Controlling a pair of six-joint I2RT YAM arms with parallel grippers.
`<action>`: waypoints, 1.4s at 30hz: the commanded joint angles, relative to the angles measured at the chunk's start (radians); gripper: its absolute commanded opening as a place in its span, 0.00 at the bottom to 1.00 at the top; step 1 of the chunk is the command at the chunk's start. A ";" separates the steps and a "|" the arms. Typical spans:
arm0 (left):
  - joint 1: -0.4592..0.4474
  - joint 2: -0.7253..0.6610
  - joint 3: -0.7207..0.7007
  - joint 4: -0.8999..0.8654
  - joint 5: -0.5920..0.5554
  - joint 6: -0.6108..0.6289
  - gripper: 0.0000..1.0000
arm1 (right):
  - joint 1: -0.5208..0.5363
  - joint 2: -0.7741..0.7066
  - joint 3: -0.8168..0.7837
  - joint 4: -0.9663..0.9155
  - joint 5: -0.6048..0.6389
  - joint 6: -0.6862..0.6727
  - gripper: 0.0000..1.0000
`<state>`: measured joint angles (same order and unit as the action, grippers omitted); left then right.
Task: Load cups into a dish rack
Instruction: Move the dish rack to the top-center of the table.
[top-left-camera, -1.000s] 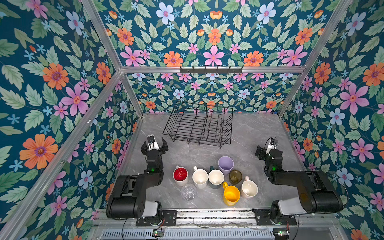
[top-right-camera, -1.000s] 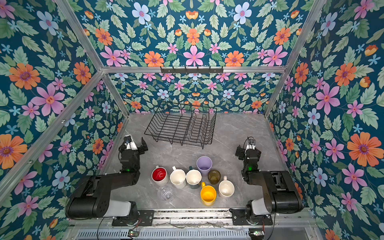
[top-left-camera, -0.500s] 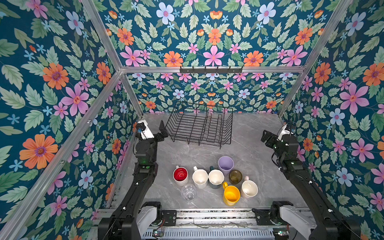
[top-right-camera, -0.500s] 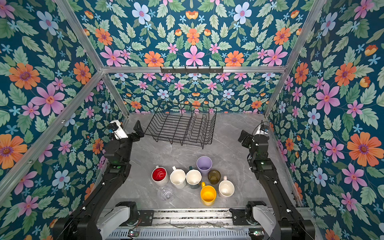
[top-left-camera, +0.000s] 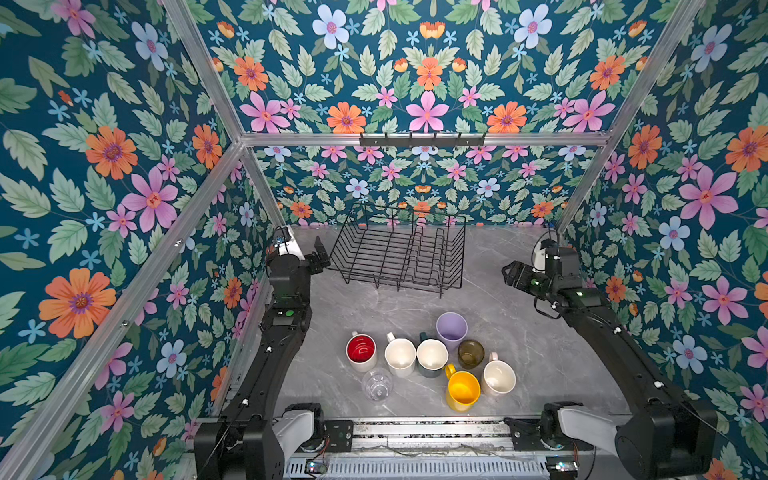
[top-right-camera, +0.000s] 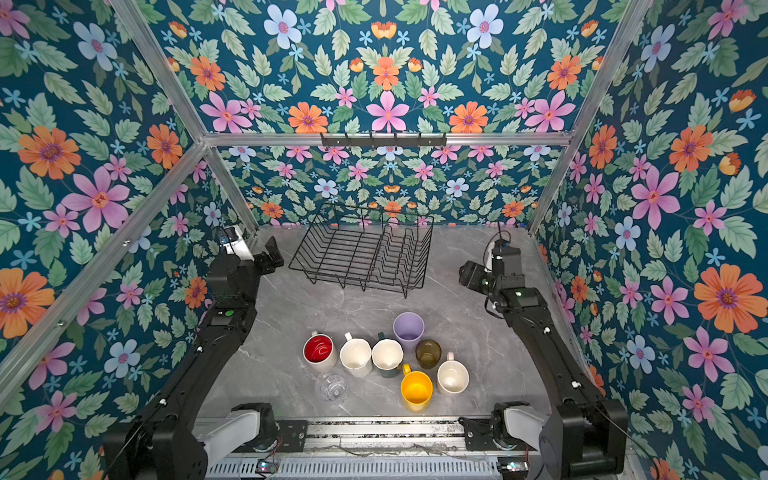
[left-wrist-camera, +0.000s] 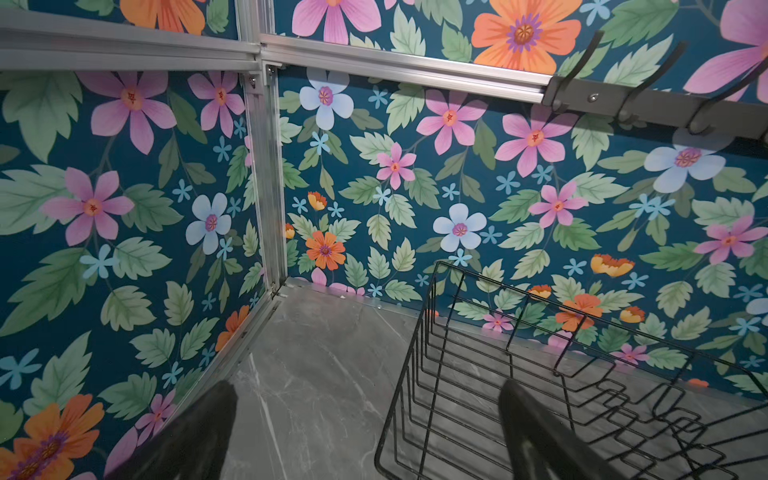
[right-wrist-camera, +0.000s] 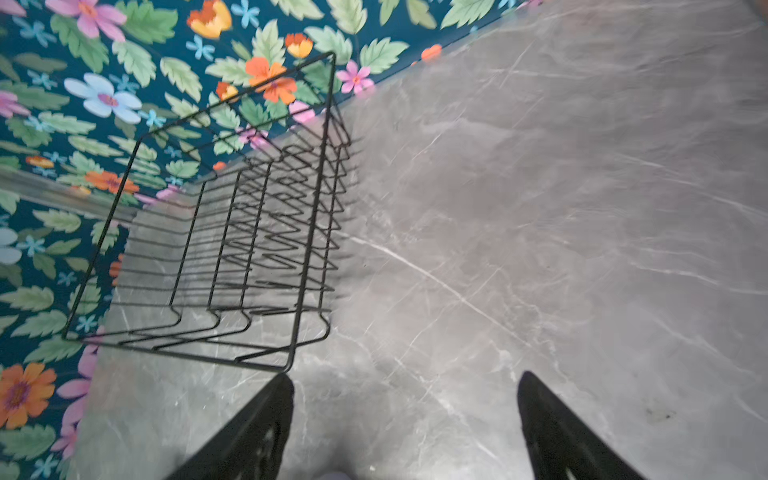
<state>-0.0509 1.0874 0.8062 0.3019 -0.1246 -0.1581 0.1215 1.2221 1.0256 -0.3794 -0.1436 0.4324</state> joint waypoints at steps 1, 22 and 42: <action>0.001 -0.007 0.003 -0.006 0.022 -0.020 0.99 | 0.047 0.081 0.075 -0.062 -0.023 -0.015 0.81; 0.018 -0.035 -0.020 -0.005 0.071 -0.037 0.99 | 0.179 0.603 0.448 -0.119 0.036 -0.002 0.58; 0.045 -0.020 -0.027 0.004 0.101 -0.064 0.99 | 0.188 0.732 0.530 -0.129 -0.008 0.002 0.21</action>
<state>-0.0097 1.0687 0.7784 0.2783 -0.0319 -0.2111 0.3103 1.9522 1.5513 -0.4953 -0.1726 0.4343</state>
